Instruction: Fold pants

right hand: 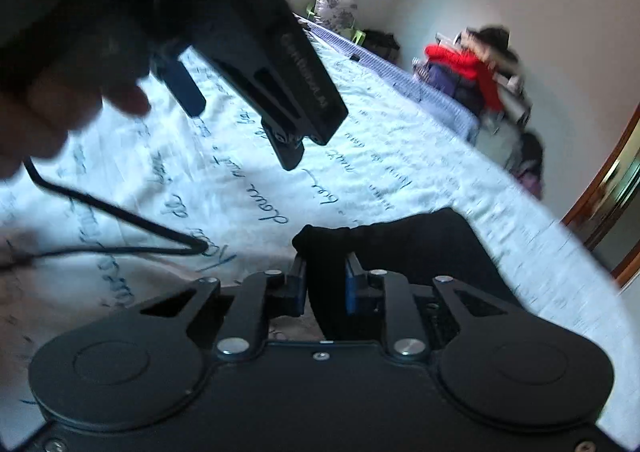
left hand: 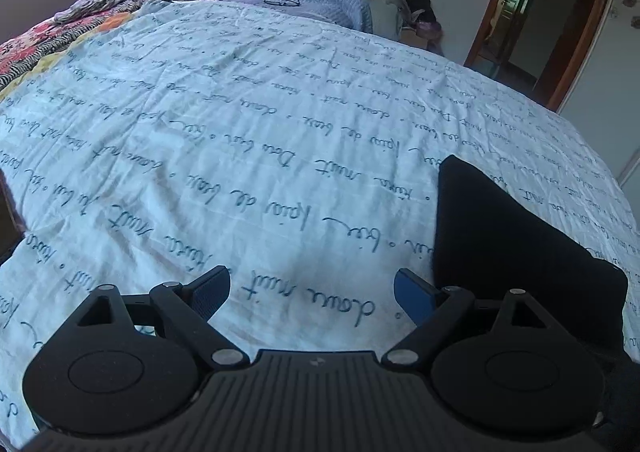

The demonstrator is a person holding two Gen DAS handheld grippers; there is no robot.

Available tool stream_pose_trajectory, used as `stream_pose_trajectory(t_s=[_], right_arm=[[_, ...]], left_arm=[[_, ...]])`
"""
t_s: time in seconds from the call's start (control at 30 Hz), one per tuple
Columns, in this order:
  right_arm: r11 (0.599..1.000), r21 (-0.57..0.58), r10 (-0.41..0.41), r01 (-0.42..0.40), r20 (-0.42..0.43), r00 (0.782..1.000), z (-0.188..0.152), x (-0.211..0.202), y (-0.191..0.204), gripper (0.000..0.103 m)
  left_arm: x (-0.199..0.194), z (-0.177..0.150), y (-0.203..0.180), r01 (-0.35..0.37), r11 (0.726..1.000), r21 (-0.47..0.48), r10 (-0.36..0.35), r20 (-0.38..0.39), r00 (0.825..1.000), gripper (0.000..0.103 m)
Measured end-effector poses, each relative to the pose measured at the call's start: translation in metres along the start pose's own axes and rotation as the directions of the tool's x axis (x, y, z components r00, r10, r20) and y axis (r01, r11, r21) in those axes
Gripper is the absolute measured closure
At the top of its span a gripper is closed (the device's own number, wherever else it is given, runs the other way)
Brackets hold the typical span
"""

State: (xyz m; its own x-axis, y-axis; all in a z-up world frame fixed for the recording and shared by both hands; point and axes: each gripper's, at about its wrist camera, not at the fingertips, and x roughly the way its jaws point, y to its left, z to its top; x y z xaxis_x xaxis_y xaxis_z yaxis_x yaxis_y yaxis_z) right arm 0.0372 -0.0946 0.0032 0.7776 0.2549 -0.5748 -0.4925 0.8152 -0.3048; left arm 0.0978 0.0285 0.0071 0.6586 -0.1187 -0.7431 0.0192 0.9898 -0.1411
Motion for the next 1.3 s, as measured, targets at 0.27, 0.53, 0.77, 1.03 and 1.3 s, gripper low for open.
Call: stream_pose_trajectory(t_s=[0.27, 0.53, 0.77, 1.03, 1.3], right_arm=[[0.997, 0.050, 0.054, -0.054, 0.010, 0.998, -0.011, -0.037, -0.016, 0.065], [0.880, 0.395, -0.239, 0.265, -0.114, 0.964, -0.079, -0.067, -0.160, 0.057], [0.795, 0.581, -0.119, 0.177, -0.137, 0.983, -0.109, -0.022, -0.206, 0.059], [0.774, 0.613, -0.124, 0.157, -0.097, 0.988, -0.108, -0.039, -0.213, 0.058], [0.864, 0.461, -0.132, 0.199, -0.175, 0.976, -0.116, -0.055, -0.161, 0.056]], left_arm=[[0.002, 0.002, -0.049, 0.060, 0.988, 0.144, -0.063, 0.014, 0.998, 0.012], [0.027, -0.016, -0.117, 0.100, 0.946, 0.309, -0.096, -0.030, 0.995, 0.010], [0.056, 0.010, -0.155, 0.014, 0.943, 0.333, -0.031, 0.045, 0.998, 0.006], [0.105, 0.030, -0.182, -0.026, 0.908, 0.419, 0.025, 0.008, 1.000, 0.005], [0.069, 0.002, -0.178, 0.023, 0.889, 0.458, -0.027, 0.000, 1.000, 0.005]])
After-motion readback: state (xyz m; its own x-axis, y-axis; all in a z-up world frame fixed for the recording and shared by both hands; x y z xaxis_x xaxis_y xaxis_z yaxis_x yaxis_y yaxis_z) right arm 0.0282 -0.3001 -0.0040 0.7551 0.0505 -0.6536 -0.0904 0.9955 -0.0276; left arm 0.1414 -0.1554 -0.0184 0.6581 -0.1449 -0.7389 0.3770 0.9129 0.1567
